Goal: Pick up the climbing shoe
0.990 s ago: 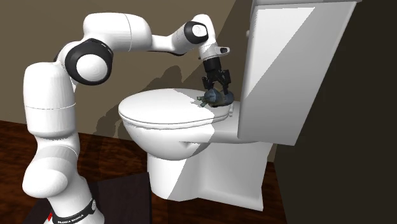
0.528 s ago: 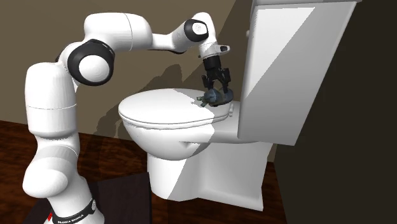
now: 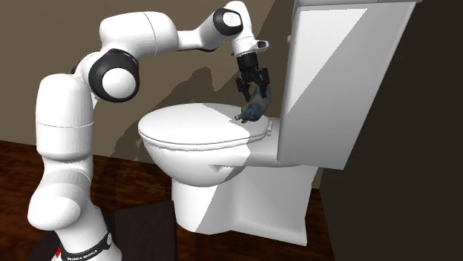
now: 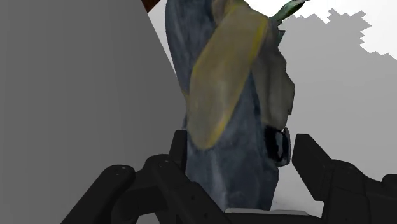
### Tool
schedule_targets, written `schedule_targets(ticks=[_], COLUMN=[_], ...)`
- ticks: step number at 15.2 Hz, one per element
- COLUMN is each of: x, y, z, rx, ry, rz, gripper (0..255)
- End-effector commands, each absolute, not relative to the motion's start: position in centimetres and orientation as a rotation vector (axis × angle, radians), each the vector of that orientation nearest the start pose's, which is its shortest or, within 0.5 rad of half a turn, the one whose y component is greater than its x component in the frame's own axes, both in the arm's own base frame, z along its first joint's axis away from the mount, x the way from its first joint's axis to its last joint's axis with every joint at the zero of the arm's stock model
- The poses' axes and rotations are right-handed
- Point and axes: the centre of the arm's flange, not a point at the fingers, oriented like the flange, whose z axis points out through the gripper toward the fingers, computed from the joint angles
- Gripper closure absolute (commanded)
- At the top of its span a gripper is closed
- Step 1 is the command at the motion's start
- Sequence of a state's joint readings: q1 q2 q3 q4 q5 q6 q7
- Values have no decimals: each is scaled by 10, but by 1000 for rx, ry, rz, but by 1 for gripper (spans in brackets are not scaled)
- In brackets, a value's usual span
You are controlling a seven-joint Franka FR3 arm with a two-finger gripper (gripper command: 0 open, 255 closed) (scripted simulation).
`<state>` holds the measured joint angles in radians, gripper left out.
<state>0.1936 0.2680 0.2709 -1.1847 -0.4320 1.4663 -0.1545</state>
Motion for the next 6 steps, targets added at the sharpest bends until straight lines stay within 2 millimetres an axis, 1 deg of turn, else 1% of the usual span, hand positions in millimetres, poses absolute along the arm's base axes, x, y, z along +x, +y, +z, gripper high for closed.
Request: schedule_targets(ticks=[1, 4, 6], x=[588, 588, 588], y=[208, 208, 208], z=[660, 676, 677], rx=[-3355, -3355, -3355], ry=[-962, -962, -962], rz=[-132, -132, -132], gripper=[255, 255, 255])
